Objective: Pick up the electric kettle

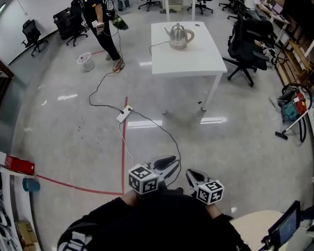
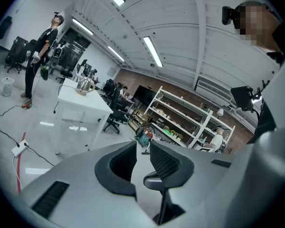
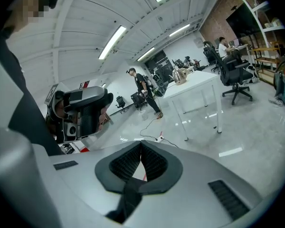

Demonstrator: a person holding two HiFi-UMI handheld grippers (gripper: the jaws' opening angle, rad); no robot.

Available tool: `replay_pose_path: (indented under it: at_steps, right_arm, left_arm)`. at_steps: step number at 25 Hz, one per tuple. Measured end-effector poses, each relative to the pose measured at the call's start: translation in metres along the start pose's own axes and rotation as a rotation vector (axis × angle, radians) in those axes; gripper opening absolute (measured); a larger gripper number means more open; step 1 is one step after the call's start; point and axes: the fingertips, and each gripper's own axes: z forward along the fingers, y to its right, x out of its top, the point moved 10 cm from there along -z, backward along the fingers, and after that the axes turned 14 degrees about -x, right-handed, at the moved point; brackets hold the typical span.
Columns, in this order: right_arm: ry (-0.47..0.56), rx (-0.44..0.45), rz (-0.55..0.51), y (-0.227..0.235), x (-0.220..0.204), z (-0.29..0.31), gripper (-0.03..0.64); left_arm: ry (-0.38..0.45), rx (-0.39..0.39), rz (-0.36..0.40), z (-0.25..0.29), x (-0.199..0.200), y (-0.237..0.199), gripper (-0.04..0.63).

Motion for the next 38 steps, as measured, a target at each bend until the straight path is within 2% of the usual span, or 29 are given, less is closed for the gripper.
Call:
replay_pose_path:
  at_steps: [8,13,16,19,24,28,34,38]
  right_arm:
    - [-0.022,-0.021,0.009,0.026,0.03,0.04,0.014]
    - [-0.009,-0.095,0.014,0.043,0.073,0.078,0.014]
    - [-0.017,-0.111,0.01,0.045,0.102,0.107,0.014]
    - [-0.042,-0.114,0.005,0.044,0.125,0.139,0.014]
    - [-0.09,-0.128,-0.005,0.037,0.154,0.187,0.014]
    - [-0.121,-0.143,0.004,0.038,0.17,0.213,0.014]
    - [-0.161,-0.121,-0.002,0.054,0.187,0.237,0.014]
    - [-0.158,-0.085,-0.014,0.084,0.206,0.261,0.014]
  left_arm:
    - [-0.011,-0.031,-0.005,0.029,0.031,-0.052,0.1]
    - [-0.027,-0.101,0.007,0.053,0.079,-0.1,0.1]
    - [-0.031,-0.132,0.018,0.061,0.11,-0.132,0.1]
    - [-0.022,-0.144,-0.004,0.06,0.133,-0.168,0.1]
    - [0.026,-0.122,-0.047,0.05,0.165,-0.228,0.1]
    - [0.027,-0.117,-0.095,0.048,0.177,-0.266,0.1]
    - [0.017,-0.106,-0.139,0.064,0.186,-0.29,0.1]
    - [0.029,-0.056,-0.14,0.084,0.195,-0.31,0.1]
